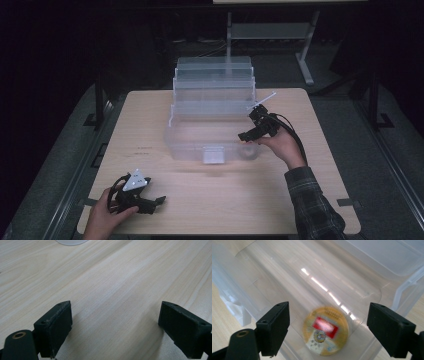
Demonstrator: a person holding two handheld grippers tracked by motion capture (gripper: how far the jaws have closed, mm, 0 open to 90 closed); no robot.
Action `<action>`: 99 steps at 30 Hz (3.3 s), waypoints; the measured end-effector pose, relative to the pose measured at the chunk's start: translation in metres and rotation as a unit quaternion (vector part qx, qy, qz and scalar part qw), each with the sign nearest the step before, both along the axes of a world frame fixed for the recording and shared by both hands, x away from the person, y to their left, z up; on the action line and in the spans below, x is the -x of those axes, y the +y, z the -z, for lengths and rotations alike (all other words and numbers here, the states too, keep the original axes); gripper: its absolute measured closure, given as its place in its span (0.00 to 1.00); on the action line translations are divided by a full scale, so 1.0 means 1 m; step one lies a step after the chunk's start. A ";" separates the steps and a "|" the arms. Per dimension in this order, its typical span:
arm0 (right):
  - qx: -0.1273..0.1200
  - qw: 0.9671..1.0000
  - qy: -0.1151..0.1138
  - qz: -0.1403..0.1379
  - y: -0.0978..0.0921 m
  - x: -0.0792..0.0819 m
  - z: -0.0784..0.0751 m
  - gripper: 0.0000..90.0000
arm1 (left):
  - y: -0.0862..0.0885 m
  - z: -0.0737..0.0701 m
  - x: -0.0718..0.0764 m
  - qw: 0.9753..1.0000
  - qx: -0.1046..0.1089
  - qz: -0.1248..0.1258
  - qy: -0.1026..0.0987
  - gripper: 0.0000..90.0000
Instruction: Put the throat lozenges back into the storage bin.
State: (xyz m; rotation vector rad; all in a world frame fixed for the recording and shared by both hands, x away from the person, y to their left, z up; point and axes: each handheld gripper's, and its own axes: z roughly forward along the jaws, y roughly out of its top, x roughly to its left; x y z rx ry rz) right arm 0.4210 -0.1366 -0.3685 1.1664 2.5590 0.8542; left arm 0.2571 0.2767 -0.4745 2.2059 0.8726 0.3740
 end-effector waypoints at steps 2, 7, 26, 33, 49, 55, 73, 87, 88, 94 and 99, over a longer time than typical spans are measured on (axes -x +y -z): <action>0.000 1.000 -0.002 0.000 -0.001 0.001 -0.001 0.20 | 0.000 0.000 0.000 1.000 0.000 0.000 0.000 0.12; -0.004 1.000 -0.008 0.000 -0.004 0.005 -0.006 0.20 | 0.000 0.000 0.000 1.000 0.000 0.000 0.000 0.12; -0.017 1.000 -0.019 0.015 -0.031 0.025 -0.014 0.13 | 0.000 0.000 0.000 1.000 0.000 0.000 0.000 0.12; -0.026 0.999 -0.021 0.019 -0.040 0.033 -0.011 0.03 | 0.000 0.000 0.000 1.000 0.000 0.000 0.000 0.12; -0.038 0.998 -0.027 0.033 -0.064 0.055 0.004 0.02 | 0.000 0.000 0.000 1.000 0.000 0.000 0.000 0.12; -0.042 0.998 -0.032 0.044 -0.074 0.066 0.011 0.02 | 0.000 0.000 0.000 1.000 0.000 0.000 0.000 0.12; -0.067 0.996 -0.042 0.052 -0.098 0.097 0.041 0.02 | 0.000 0.000 0.000 1.000 0.000 -0.002 0.000 0.12; -0.074 0.994 -0.040 0.065 -0.109 0.115 0.064 0.01 | 0.000 0.000 0.001 1.000 0.000 -0.002 0.000 0.12; -0.073 0.994 -0.042 0.071 -0.109 0.119 0.067 0.01 | 0.000 0.000 0.001 1.000 0.000 -0.003 -0.001 0.12; -0.073 0.993 -0.048 0.081 -0.112 0.126 0.076 0.01 | 0.000 0.000 0.001 1.000 -0.001 -0.002 0.000 0.12; -0.065 0.993 -0.044 0.085 -0.114 0.131 0.084 0.01 | 0.000 0.000 0.001 1.000 -0.001 -0.002 0.000 0.12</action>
